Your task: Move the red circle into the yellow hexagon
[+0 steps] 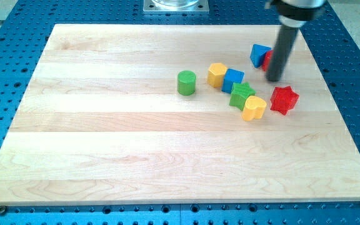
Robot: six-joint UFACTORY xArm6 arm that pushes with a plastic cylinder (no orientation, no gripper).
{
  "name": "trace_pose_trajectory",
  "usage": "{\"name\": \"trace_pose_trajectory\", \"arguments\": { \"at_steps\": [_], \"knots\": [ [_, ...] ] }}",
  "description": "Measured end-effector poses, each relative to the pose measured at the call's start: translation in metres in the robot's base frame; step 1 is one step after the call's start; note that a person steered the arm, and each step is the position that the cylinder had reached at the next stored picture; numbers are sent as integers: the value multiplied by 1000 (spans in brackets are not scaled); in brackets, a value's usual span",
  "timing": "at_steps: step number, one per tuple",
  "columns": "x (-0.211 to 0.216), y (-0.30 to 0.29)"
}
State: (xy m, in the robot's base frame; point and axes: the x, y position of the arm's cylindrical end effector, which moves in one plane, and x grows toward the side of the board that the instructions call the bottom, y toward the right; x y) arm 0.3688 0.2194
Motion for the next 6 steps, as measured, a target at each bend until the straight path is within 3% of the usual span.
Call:
{"name": "trace_pose_trajectory", "arguments": {
  "at_steps": [1,2,3,4,6],
  "knots": [
    [-26,11],
    [-20,-18],
    [-40,62],
    [-73,26],
    [-34,-58]
  ]
}}
